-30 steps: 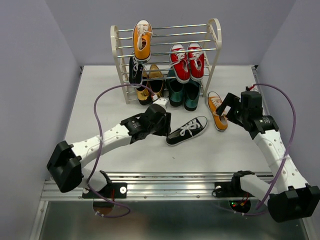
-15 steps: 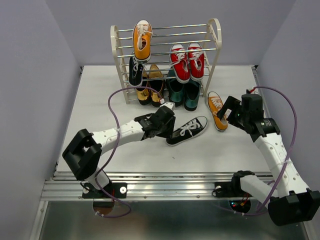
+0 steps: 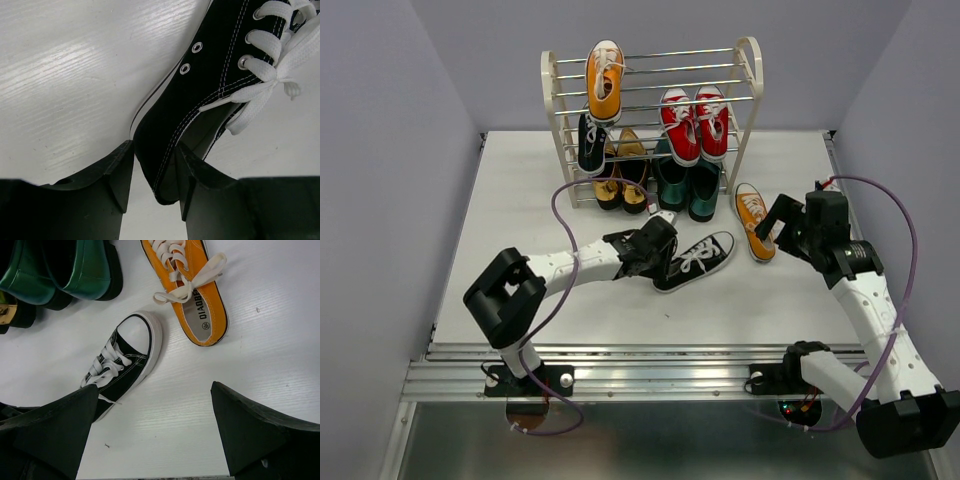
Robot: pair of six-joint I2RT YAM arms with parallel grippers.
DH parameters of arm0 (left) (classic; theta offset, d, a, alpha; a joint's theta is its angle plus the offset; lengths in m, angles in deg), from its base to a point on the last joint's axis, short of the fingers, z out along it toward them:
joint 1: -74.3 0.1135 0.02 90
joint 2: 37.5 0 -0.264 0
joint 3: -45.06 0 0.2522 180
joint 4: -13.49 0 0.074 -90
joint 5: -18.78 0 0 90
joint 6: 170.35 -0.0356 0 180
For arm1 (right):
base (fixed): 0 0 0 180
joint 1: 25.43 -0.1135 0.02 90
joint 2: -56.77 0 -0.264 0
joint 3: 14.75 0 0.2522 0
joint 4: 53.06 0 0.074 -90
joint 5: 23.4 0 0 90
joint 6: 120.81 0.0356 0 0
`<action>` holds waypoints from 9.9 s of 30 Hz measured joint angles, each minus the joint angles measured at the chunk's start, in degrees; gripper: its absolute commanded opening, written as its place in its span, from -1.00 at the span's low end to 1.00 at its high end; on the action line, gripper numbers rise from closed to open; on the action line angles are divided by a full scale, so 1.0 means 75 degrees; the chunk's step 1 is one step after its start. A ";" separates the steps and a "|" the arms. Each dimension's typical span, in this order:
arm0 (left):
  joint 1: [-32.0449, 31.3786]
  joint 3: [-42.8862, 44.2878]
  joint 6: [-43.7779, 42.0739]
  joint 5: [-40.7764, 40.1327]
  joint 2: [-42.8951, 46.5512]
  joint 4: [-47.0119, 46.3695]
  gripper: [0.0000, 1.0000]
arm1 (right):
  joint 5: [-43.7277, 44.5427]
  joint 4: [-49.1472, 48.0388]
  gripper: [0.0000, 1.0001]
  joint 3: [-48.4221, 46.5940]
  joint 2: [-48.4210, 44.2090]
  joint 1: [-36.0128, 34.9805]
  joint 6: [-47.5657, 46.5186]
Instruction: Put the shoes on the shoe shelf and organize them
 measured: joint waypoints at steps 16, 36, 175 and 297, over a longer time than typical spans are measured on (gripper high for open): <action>-0.0210 0.0507 0.0428 -0.0758 0.0428 0.1323 -1.00 | 0.0052 0.0105 1.00 0.0087 -0.0163 0.0000 -0.0058; 0.1180 0.2034 0.2640 -0.1958 0.3197 0.3448 -1.00 | 0.0052 0.0114 1.00 0.0082 -0.0076 0.0000 -0.0172; 0.2576 0.3468 0.3637 -0.1326 0.0431 -0.0041 -0.13 | -0.0131 0.1070 1.00 0.0067 0.0146 0.0000 -0.0428; -0.1766 -0.0533 0.5995 -0.1306 0.0017 0.0510 0.04 | 0.4162 0.1617 1.00 0.0364 -0.0242 -0.5476 0.3567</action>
